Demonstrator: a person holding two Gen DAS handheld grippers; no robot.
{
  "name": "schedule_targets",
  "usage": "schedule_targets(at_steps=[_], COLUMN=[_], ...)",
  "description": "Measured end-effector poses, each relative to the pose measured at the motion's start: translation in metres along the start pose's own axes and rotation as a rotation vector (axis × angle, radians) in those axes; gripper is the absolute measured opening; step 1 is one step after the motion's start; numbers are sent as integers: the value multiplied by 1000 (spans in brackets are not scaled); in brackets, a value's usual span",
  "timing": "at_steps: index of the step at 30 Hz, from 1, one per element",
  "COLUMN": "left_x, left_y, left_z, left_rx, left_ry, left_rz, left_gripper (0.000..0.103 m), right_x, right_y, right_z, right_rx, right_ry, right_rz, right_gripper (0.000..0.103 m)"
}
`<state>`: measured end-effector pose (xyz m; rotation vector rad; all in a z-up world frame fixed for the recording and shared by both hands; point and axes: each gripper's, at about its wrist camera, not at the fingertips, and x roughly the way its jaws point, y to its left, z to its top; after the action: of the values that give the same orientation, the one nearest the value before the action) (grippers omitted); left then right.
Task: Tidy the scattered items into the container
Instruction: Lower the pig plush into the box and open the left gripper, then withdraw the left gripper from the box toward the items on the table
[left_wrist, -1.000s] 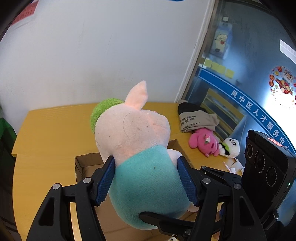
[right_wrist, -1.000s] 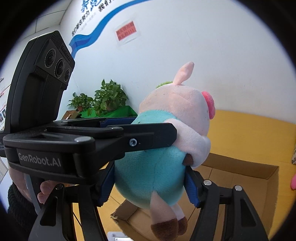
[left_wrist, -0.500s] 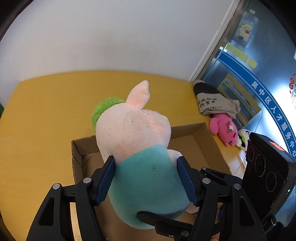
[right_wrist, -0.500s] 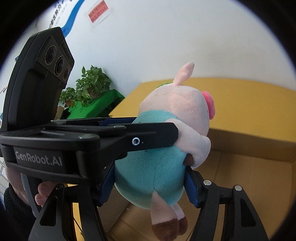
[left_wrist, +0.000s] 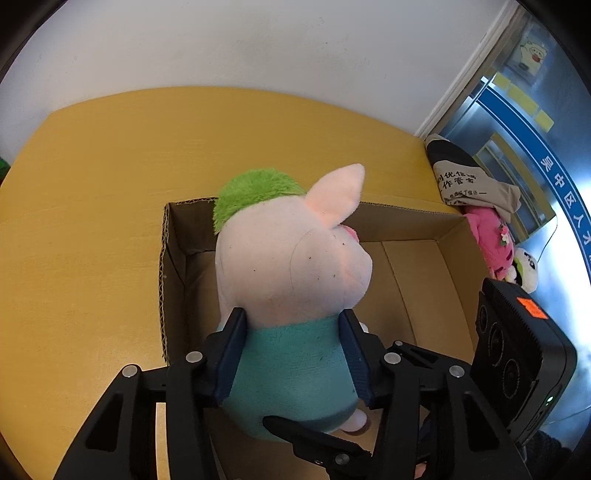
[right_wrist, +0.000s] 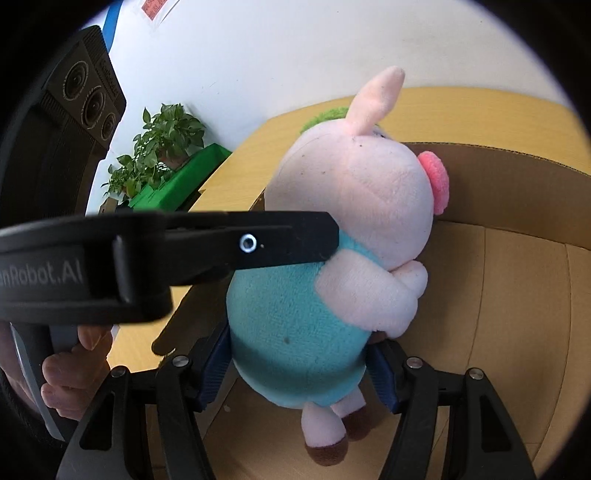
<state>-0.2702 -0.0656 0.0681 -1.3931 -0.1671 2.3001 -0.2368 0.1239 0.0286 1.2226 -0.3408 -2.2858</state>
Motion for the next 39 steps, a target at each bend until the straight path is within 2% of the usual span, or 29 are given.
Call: schedule_targets(at_steps=[5,7,9,13,14,17,20,23,26,29,32,34,39], left_x=[-2,-2,-2,-16,-22,-45,-65,-80,-86,-85,-78,-69,-52], left_y=[2,6,8,9,9,3,-7,-19,-35,-52,-62,-67,-70], left_z=[-7,-7,-6,-8,-8,-11,-18,-35,-66,-106,-138,-156,-186], left_rx=[-7,-25,-41,-70,-71,-58,-38,0,53,99,104,102,38], left_ry=[-3,-3,-17,-76,-94,-153,-193,-208,-191,-162,-128,-107,-57], left_rz=[45,46,52,67,66,64,72,81,74,55,55,69,56], left_gripper=[55,55,61,63,66,73,74,79,80,80,80,80,80], right_x=[3,4,4,-8,-15,-29,-50,-86,-107,-154,-209,-238,-254], right_y=[4,3,2,2,6,13,15,12,22,12,-23,-49,-101], right_z=[1,4,4,-7,-13,-10,-5,-16,-31,-68,-109,-137,-174], right_rx=[-16,-22,-3,-24,-31,-44,-55,-47,-47,-35,-10,7,92], right_ry=[30,41,35,15,3,-35,-78,-116,-149,-178,-185,-169,-107], right_rz=[26,32,38,17,13,15,11,24,29,30,-47,-158,-282], right_gripper=[65,72,76,77,77,77,77,77,77,77,77,77,77])
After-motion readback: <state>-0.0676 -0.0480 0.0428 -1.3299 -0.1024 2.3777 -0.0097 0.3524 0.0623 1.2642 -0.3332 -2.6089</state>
